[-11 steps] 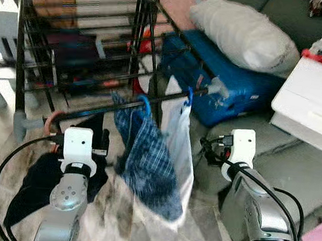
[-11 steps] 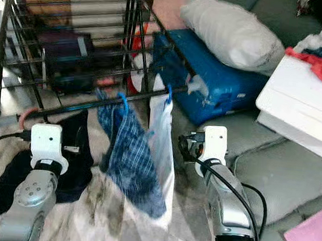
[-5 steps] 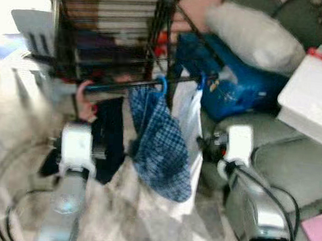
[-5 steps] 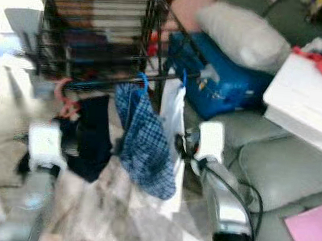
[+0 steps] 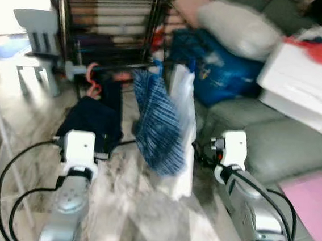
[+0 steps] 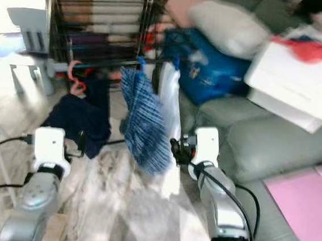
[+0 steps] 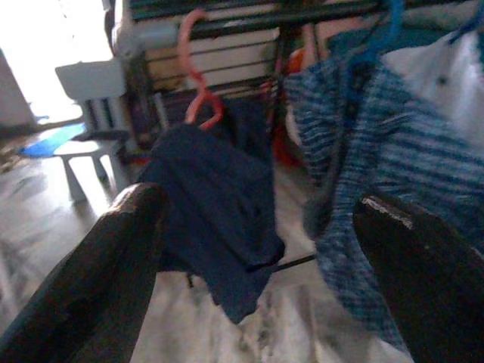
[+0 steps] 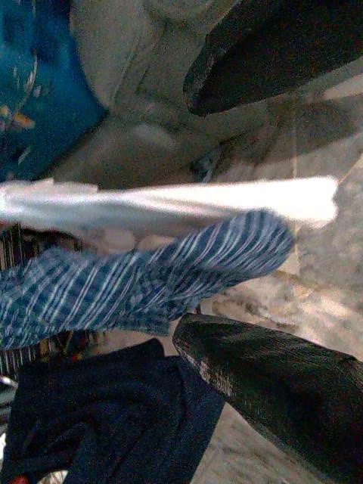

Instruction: Hang hanger

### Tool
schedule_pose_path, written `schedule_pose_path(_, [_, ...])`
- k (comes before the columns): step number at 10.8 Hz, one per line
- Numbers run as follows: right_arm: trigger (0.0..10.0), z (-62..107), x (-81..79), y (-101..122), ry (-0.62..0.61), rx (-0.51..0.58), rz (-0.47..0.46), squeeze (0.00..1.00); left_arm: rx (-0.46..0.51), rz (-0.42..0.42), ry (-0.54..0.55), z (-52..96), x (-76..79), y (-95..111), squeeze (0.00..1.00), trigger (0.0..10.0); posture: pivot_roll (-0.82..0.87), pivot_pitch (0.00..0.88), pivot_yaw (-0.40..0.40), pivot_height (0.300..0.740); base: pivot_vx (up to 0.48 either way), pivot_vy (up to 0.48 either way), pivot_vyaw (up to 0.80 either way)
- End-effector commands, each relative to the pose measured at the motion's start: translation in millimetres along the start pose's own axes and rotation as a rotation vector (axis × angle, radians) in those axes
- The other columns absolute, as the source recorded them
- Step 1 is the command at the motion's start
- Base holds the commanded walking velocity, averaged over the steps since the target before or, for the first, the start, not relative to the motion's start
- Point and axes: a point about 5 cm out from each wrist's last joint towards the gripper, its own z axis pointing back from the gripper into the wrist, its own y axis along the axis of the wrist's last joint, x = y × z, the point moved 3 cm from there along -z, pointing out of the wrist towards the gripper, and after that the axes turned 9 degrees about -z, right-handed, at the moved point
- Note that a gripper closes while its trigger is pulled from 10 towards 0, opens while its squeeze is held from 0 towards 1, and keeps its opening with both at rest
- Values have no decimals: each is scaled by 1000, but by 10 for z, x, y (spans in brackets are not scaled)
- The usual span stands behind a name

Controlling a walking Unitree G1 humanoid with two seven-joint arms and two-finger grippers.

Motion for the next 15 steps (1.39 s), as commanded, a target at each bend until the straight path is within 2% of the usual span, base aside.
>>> schedule_pose_path(1, [10000,-16,-43,80,18,28,6,0,6,-15,17,-12,-43,11,0,10000,-85,0,-22,740,-251,0,0])
schedule_pose_path(3, [10000,-18,-80,74,46,33,10,0,14,-18,24,-26,-45,24,0,10000,-81,0,-20,740,0,0,0])
schedule_pose_path(5, [10000,-19,-84,62,54,37,15,0,4,-43,46,-52,-72,-11,0,10000,-65,0,-20,740,0,0,800])
schedule_pose_path(7, [10000,-50,-80,11,60,33,-4,0,0,-103,86,-55,-189,-49,0,10000,-16,0,-16,740,0,0,800])
schedule_pose_path(8, [10000,-95,-169,17,87,43,-9,0,-30,-122,125,-41,-318,-139,0,10000,-9,0,-12,740,0,0,800])
schedule_pose_path(9, [10000,-111,-240,29,118,55,5,0,-44,-157,139,-33,-367,-213,0,10000,-4,0,-9,740,0,0,800])
schedule_pose_path(10, [10000,-116,-240,2,120,51,11,0,-59,-166,156,-24,-397,-271,0,10000,0,0,-7,740,0,0,800])
schedule_pose_path(13, [10000,-131,-161,1,99,55,1,0,-66,-153,160,-8,-405,-312,0,10000,13,0,-16,740,0,0,800])
schedule_pose_path(14, [10000,-141,-156,14,90,67,-14,0,-63,-135,145,-14,-392,-321,0,10000,12,0,-18,740,0,0,0])
schedule_pose_path(15, [10000,-139,-110,30,55,88,-9,0,-67,-90,82,-18,-320,-342,0,10000,8,0,-17,740,0,0,0])
